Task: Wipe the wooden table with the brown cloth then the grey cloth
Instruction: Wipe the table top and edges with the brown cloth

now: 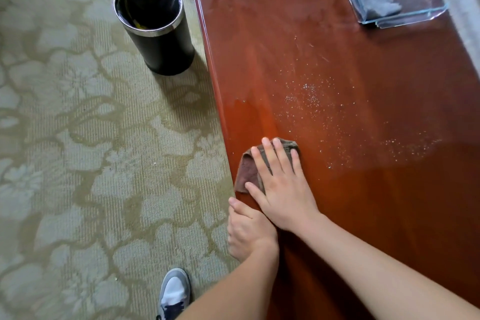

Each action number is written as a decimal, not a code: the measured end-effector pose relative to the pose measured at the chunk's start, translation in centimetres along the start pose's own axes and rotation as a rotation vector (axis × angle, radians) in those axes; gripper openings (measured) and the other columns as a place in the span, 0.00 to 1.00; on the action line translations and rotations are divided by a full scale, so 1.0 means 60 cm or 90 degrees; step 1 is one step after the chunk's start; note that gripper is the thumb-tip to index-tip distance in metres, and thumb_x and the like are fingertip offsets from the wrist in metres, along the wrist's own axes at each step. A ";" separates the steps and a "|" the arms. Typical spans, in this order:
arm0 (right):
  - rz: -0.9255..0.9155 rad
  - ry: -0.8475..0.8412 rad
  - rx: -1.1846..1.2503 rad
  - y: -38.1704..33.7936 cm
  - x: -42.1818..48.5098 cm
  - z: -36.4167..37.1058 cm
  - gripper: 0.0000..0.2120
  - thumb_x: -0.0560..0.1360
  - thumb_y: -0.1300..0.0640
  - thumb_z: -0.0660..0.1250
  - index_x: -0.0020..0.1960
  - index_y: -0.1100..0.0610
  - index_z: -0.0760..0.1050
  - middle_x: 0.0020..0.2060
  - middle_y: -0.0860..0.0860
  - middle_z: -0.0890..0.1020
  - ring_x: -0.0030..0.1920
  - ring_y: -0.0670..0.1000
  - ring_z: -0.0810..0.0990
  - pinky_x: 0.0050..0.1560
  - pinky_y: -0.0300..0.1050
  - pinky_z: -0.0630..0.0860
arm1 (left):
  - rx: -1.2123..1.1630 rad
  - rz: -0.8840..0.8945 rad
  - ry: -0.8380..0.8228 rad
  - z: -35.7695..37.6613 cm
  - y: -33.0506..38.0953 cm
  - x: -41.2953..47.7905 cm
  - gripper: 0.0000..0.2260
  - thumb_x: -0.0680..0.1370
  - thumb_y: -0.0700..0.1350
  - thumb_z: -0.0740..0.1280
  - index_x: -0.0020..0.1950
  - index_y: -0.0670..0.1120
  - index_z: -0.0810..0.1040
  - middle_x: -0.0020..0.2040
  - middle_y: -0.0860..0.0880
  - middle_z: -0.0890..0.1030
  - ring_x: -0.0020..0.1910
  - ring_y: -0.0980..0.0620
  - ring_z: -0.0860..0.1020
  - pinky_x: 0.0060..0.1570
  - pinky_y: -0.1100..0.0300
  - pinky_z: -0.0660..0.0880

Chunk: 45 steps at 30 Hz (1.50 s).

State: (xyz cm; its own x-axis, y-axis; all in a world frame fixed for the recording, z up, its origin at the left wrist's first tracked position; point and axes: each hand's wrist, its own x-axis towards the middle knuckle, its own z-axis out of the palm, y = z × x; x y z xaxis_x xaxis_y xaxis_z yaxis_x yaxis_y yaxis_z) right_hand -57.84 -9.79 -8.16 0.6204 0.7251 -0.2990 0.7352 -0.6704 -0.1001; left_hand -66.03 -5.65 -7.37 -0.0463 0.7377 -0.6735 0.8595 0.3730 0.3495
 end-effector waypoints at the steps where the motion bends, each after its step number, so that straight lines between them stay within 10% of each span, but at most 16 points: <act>1: 0.001 0.004 0.000 -0.018 0.022 -0.003 0.37 0.83 0.33 0.45 0.86 0.52 0.47 0.85 0.54 0.45 0.84 0.55 0.39 0.82 0.62 0.42 | 0.005 0.003 -0.002 0.001 -0.001 0.001 0.30 0.85 0.60 0.42 0.74 0.53 0.76 0.67 0.41 0.81 0.64 0.34 0.79 0.63 0.44 0.71; 9: -0.046 0.044 -0.019 -0.067 0.182 -0.043 0.32 0.86 0.46 0.51 0.86 0.52 0.46 0.85 0.53 0.47 0.85 0.55 0.43 0.82 0.62 0.46 | 0.012 0.005 -0.001 0.008 -0.008 0.004 0.32 0.84 0.61 0.40 0.75 0.51 0.76 0.66 0.38 0.81 0.63 0.32 0.78 0.63 0.43 0.71; 20: -0.102 0.032 0.008 0.018 0.053 -0.006 0.35 0.84 0.35 0.48 0.86 0.51 0.48 0.85 0.51 0.49 0.85 0.52 0.43 0.83 0.60 0.46 | 0.003 0.004 0.035 0.009 -0.004 0.001 0.33 0.84 0.61 0.41 0.74 0.48 0.77 0.63 0.34 0.81 0.63 0.31 0.78 0.64 0.43 0.70; 30: 0.290 0.027 -0.002 0.236 0.011 -0.030 0.34 0.84 0.39 0.37 0.86 0.54 0.42 0.85 0.56 0.46 0.85 0.58 0.42 0.83 0.63 0.45 | 0.013 0.051 0.064 0.013 -0.008 -0.002 0.30 0.85 0.60 0.41 0.76 0.52 0.73 0.66 0.40 0.81 0.62 0.32 0.78 0.61 0.42 0.71; 37: -0.082 0.007 0.010 0.059 -0.008 -0.004 0.33 0.85 0.41 0.45 0.86 0.53 0.49 0.85 0.52 0.49 0.85 0.54 0.43 0.83 0.62 0.44 | -0.018 0.108 0.053 0.018 -0.024 0.008 0.26 0.86 0.59 0.44 0.77 0.52 0.70 0.73 0.41 0.76 0.67 0.33 0.76 0.65 0.41 0.69; 45: -0.084 0.017 0.004 0.168 -0.062 0.015 0.32 0.84 0.39 0.49 0.85 0.51 0.52 0.85 0.51 0.52 0.85 0.53 0.47 0.83 0.59 0.47 | 0.175 0.427 0.164 0.034 -0.018 -0.023 0.26 0.85 0.49 0.52 0.83 0.46 0.58 0.84 0.43 0.59 0.81 0.41 0.60 0.78 0.38 0.57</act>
State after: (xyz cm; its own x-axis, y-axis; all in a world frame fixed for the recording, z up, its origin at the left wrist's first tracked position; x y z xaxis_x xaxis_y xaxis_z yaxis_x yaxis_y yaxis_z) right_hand -52.99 -19.41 -8.92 0.5257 0.8108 -0.2575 0.8090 -0.5701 -0.1434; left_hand -65.85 -8.21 -8.17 0.4413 0.8771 -0.1897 0.8395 -0.3288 0.4326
